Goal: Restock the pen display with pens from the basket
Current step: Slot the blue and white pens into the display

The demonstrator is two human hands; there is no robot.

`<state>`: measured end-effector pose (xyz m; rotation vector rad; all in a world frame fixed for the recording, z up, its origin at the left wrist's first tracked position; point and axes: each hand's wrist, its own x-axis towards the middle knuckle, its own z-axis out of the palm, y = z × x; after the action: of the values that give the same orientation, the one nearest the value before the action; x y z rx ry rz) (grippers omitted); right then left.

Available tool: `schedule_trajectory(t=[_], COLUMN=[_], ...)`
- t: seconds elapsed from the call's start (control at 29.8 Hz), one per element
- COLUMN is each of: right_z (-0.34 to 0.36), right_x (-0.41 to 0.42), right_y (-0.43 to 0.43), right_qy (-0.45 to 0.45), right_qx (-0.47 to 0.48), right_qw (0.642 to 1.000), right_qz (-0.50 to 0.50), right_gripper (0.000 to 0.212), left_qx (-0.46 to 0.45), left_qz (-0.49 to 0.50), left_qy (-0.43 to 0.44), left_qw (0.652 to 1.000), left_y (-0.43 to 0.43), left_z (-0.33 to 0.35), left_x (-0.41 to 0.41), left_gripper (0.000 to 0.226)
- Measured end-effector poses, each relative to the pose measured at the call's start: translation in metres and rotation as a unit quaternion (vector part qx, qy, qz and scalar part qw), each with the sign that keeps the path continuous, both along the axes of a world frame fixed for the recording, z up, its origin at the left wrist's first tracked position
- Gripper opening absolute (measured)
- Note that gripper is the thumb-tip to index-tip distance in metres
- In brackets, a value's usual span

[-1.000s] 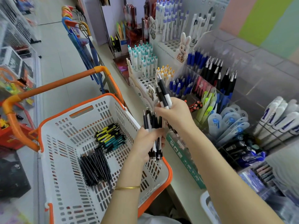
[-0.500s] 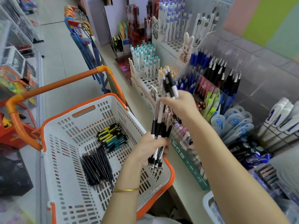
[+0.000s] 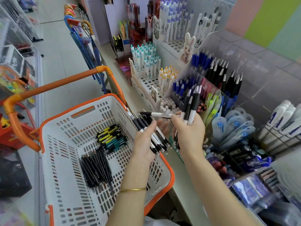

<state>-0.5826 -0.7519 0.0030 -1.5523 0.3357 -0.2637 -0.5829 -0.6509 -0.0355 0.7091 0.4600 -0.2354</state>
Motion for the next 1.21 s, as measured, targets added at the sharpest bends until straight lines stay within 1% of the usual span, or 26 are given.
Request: schedule_trajectory(t=[0.07, 0.17, 0.24, 0.3, 0.37, 0.44, 0.5, 0.54, 0.6, 0.67, 0.74, 0.77, 0.84, 0.91, 1.04, 1.14, 1.21], right_z=[-0.01, -0.021, -0.025, -0.027, -0.029, -0.031, -0.033, -0.035, -0.04, -0.044, -0.042, -0.04, -0.039, -0.038, -0.036, -0.031, -0.031], right_x=[-0.008, -0.013, -0.015, -0.016, -0.016, -0.015, -0.014, -0.013, -0.01, -0.007, -0.006, -0.005, -0.003, -0.001, 0.0, -0.004, -0.006], right_y=[0.001, 0.0, -0.002, -0.002, -0.004, -0.005, -0.004, -0.003, -0.001, 0.002, 0.006, 0.008, 0.009, 0.008, 0.004, 0.005, 0.006], right_qy=[0.02, 0.04, 0.047, 0.046, 0.062, 0.108, 0.161, 0.178, 0.192, 0.197, 0.2, 0.201, 0.195, 0.199, 0.195, 0.173, 0.156], right_qx=[-0.014, -0.036, -0.054, -0.067, -0.052, 0.031, 0.155, 0.208, 0.286, 0.332, 0.358, 0.368, 0.371, 0.36, 0.351, 0.326, 0.302], right_qw=[1.0, 0.998, 0.995, 0.992, 0.988, 0.981, 0.958, 0.943, 0.918, 0.902, 0.893, 0.889, 0.887, 0.887, 0.883, 0.897, 0.909], right_qz=[0.016, 0.034, 0.066, 0.101, 0.13, 0.156, 0.18, 0.19, 0.198, 0.193, 0.187, 0.185, 0.194, 0.21, 0.242, 0.243, 0.241], right_gripper=[0.009, 0.014, 0.013, 0.015, 0.017, 0.016, 0.013, 0.014, 0.017, 0.024, 0.046, 0.056, 0.064, 0.063, 0.045, 0.036, 0.037], left_qx=[0.009, 0.018, 0.035, 0.098, 0.182, 0.274, 0.365, 0.399, 0.435, 0.455, 0.474, 0.477, 0.479, 0.484, 0.479, 0.488, 0.49], left_qz=[0.02, 0.053, 0.067, 0.077, 0.091, 0.104, 0.087, 0.073, 0.058, 0.051, 0.046, 0.045, 0.049, 0.055, 0.072, 0.079, 0.081], left_qy=[0.0, -0.019, -0.029, -0.033, -0.064, -0.128, -0.203, -0.233, -0.267, -0.292, -0.311, -0.317, -0.323, -0.329, -0.324, -0.308, -0.303], left_qw=[1.0, 0.998, 0.997, 0.992, 0.977, 0.947, 0.904, 0.884, 0.858, 0.84, 0.823, 0.819, 0.815, 0.809, 0.812, 0.813, 0.813], left_y=[0.001, 0.002, 0.002, 0.001, 0.002, 0.003, 0.004, 0.003, 0.0, -0.002, -0.003, -0.003, -0.002, -0.002, -0.002, -0.004, -0.006], left_z=[0.0, 0.0, 0.001, 0.004, 0.007, 0.012, 0.016, 0.017, 0.023, 0.027, 0.029, 0.03, 0.031, 0.031, 0.031, 0.031, 0.03], left_x=[0.001, 0.003, 0.003, 0.003, 0.003, 0.0, -0.004, -0.007, -0.012, -0.015, -0.016, -0.016, -0.015, -0.016, -0.015, -0.014, -0.014], left_gripper=[0.026, 0.025, 0.026, 0.027, 0.026, 0.023, 0.019, 0.017, 0.018, 0.021, 0.023, 0.024, 0.027, 0.027, 0.031, 0.031, 0.034])
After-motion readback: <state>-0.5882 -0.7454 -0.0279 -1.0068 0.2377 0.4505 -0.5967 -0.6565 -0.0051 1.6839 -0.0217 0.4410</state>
